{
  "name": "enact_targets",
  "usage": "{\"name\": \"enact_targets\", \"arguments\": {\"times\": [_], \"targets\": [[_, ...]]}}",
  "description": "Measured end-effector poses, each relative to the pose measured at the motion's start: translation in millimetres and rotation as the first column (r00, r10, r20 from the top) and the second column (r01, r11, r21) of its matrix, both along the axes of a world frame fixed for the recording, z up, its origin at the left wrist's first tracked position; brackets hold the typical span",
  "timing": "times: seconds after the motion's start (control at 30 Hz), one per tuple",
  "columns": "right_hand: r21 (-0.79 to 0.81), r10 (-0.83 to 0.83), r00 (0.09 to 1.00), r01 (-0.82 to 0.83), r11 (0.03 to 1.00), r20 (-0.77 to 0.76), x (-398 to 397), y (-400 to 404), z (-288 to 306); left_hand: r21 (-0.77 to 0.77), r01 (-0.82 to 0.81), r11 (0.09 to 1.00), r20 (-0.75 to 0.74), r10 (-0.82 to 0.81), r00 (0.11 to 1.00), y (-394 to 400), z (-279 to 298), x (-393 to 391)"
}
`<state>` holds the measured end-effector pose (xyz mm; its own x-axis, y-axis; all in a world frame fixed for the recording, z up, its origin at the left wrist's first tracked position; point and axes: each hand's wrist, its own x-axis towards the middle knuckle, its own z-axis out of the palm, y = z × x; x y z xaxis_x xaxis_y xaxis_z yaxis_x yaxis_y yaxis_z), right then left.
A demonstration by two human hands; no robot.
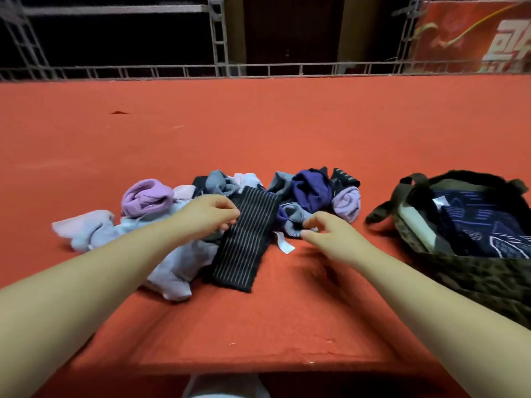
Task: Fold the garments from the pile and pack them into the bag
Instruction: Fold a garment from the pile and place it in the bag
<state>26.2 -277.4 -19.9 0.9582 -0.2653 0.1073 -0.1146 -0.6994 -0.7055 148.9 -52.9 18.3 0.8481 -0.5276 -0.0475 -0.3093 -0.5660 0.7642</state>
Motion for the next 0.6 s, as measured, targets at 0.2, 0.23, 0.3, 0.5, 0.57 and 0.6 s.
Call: {"name": "enact_targets", "arguments": {"times": [0.2, 0.23, 0.3, 0.5, 0.57, 0.6], "targets": [[0.321, -0.14, 0.989, 0.116, 0.94, 0.053, 47, 41, 7, -0.072, -0.069, 0.995, -0.024, 0.067, 0.997, 13, -3, 18], [0.346, -0.178, 0.983, 0.15, 0.926, 0.05, 54, 42, 7, -0.078, -0.068, 0.995, -0.031, 0.066, 0.997, 8, -4, 19], [0.371, -0.21, 0.977, 0.185, 0.91, 0.03, 66, 44, 11, -0.072, -0.057, 0.996, -0.031, 0.055, 0.998, -1, -4, 22], [0.334, -0.097, 0.995, 0.088, 0.939, 0.01, 76, 49, 22, -0.052, 0.007, 0.999, -0.003, -0.007, 1.0, -16, -2, 27], [0.49, -0.009, 0.999, -0.01, 0.872, 0.038, 73, 50, 30, -0.137, 0.059, 0.989, -0.06, -0.068, 0.996, -16, 2, 26], [0.581, 0.034, 0.998, -0.058, 0.812, 0.051, 71, 50, 35, -0.2, 0.081, 0.976, -0.097, -0.102, 0.99, -17, 5, 25]]}}
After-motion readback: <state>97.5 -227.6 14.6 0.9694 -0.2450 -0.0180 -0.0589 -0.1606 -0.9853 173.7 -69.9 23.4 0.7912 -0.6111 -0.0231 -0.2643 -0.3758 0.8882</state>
